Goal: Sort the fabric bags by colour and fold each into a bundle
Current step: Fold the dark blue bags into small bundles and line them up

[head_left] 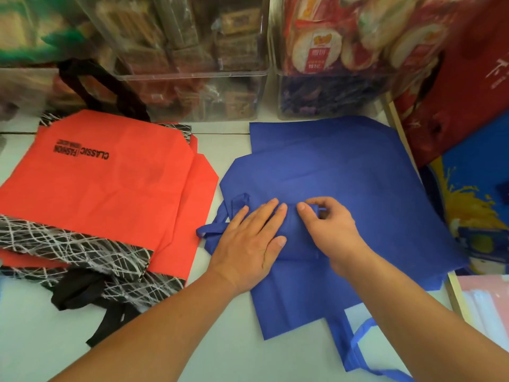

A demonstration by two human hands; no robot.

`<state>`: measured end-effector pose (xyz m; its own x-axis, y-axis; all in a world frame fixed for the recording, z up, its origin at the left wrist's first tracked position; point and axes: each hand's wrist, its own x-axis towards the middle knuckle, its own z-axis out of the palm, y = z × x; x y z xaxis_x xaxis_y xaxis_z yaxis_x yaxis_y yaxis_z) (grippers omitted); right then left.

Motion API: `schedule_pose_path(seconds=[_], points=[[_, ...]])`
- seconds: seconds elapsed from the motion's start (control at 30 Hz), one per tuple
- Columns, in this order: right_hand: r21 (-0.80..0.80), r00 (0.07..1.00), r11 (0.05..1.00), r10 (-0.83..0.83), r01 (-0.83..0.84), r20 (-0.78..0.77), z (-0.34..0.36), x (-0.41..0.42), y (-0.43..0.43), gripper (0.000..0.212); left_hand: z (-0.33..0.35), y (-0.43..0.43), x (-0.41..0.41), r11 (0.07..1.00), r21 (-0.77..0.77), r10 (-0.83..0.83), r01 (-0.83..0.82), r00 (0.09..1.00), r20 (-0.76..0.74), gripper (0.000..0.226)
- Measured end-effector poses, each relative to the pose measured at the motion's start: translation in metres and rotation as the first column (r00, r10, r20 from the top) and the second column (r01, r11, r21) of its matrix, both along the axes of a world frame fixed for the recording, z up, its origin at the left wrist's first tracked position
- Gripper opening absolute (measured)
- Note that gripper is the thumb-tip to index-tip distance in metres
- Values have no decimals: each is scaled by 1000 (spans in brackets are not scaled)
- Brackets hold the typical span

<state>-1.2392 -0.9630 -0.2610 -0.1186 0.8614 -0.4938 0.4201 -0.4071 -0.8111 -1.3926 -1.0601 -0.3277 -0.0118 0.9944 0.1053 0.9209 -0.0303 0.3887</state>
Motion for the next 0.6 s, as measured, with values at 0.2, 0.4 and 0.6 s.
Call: schedule_pose_path(seconds=[0.2, 0.4, 0.6], points=[[9, 988, 995, 104, -104, -117, 23, 9, -27, 14, 54, -31, -4, 983, -160, 139, -87, 925, 355, 65], [-68, 857, 879, 440, -473, -267, 39, 3, -74, 12, 98, -108, -19, 884, -443, 408, -146, 702, 584, 49], [-76, 835, 840, 518, -538, -185, 21, -28, -142, 14, 81, -178, -29, 770, -574, 633, -280, 447, 632, 26]])
